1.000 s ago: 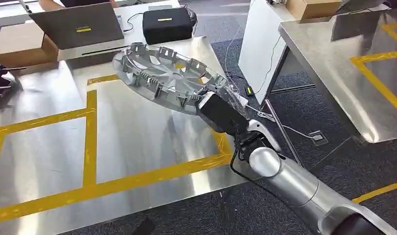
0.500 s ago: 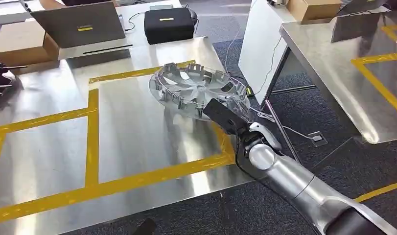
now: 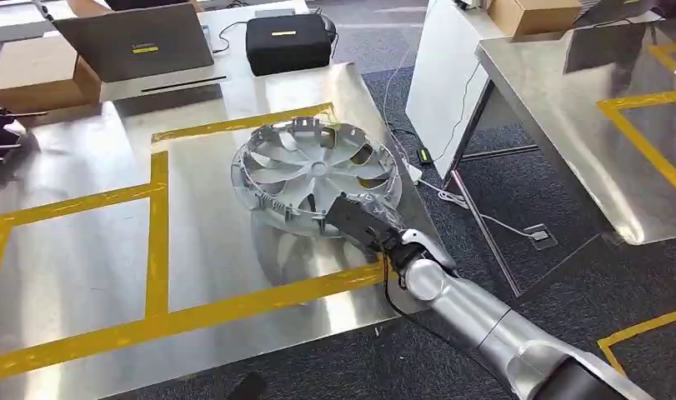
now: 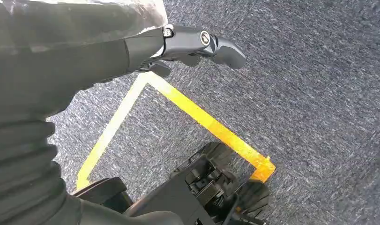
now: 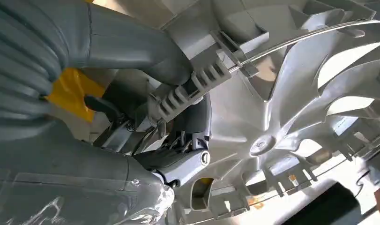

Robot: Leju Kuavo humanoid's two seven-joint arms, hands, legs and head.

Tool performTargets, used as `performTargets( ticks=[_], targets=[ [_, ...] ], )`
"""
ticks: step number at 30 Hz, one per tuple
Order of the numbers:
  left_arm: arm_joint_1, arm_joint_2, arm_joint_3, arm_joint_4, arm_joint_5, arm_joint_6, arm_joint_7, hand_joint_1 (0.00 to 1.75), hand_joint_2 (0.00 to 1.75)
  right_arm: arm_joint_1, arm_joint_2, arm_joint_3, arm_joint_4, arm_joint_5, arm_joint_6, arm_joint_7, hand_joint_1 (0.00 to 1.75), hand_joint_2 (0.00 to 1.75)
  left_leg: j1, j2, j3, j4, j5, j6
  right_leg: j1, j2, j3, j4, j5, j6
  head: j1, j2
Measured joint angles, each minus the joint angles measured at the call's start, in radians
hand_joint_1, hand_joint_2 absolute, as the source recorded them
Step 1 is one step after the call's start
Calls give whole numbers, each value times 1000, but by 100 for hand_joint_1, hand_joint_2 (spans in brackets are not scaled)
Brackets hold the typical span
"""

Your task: Take the parts from the cabinet and place them on the table.

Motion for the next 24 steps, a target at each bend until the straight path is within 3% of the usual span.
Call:
performTargets(
  ticks=[10,22,23,24],
  targets=[
    [1,0,4,0,-2,9,0,0,175,21,71,53,2,15,23,-35,175,175,0,0,0,0,0,0,0,0,1,0,0,0,0,0],
    [4,0,5,0,0,5,18,0,175,21,82,87,13,12,24,-30,175,175,0,0,0,0,0,0,0,0,2,-2,0,0,0,0],
    [4,0,5,0,2,5,18,0,175,21,82,88,14,11,24,-30,0,0,0,0,0,0,0,0,0,0,2,-2,0,0,0,0],
    [4,0,5,0,2,3,18,0,175,21,82,90,14,11,26,-30,0,0,0,0,0,0,0,0,0,0,2,-2,0,0,0,0]
  ],
)
